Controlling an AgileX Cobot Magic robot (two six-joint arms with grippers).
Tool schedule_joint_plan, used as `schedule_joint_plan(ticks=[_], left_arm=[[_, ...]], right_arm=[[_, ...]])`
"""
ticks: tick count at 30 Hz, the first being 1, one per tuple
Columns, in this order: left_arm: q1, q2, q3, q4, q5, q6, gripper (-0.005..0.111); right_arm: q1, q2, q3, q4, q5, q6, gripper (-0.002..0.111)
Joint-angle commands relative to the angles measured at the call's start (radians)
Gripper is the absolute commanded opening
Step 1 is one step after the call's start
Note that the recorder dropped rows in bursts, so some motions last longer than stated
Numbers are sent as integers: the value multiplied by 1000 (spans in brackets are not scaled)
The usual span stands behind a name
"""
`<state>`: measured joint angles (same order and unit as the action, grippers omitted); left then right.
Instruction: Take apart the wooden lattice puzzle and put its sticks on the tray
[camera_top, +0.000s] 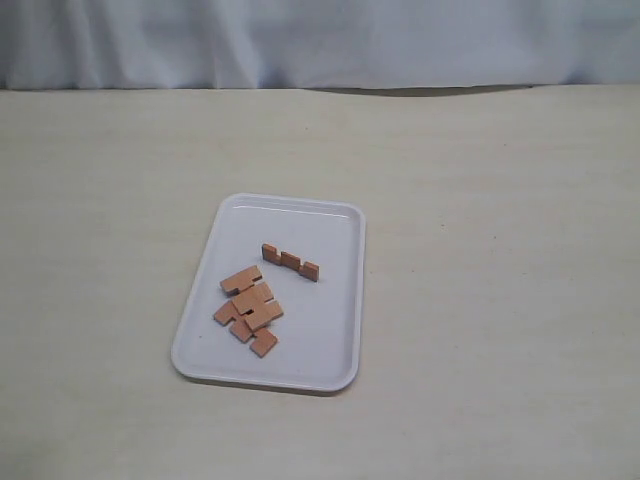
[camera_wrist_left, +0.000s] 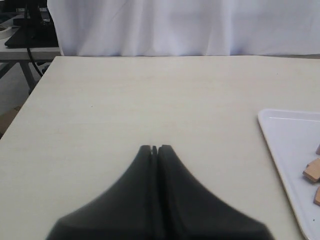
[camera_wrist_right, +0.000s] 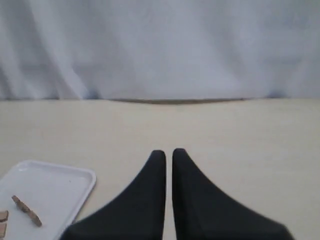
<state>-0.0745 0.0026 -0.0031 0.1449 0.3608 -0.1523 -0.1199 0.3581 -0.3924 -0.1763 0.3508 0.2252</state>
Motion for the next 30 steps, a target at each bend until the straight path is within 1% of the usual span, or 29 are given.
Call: schedule_joint_plan(ticks=[1, 4, 7, 13, 15, 18, 21, 26, 28, 29, 30], left_arm=[[-8, -3, 3, 0, -6, 2, 0], [-8, -3, 3, 0, -6, 2, 0], [-8, -3, 3, 0, -6, 2, 0], [-8, -3, 3, 0, -6, 2, 0], [-8, -3, 3, 0, -6, 2, 0], [-8, -3, 3, 0, -6, 2, 0], [-8, -3, 3, 0, -6, 2, 0], [-8, -3, 3, 0, -6, 2, 0], [-8, -3, 3, 0, -6, 2, 0], [-8, -3, 3, 0, -6, 2, 0], [-8, -3, 3, 0, -6, 2, 0]], right_arm=[[-5, -198, 67, -22, -84, 7, 4], [-2, -286, 74, -26, -91, 7, 4], [24, -355, 106, -26, -165, 7, 4], [29, -358, 172, -23, -311, -1, 4], [29, -358, 192, 17, -342, -1, 4], [29, -358, 209, 76, -340, -1, 4], [29, -358, 234, 86, -338, -1, 4], [29, -358, 346, 114, -340, -1, 4], [29, -358, 392, 116, -370, -1, 4], [29, -358, 392, 124, -344, -1, 4], [29, -358, 392, 135, -263, -1, 4]])
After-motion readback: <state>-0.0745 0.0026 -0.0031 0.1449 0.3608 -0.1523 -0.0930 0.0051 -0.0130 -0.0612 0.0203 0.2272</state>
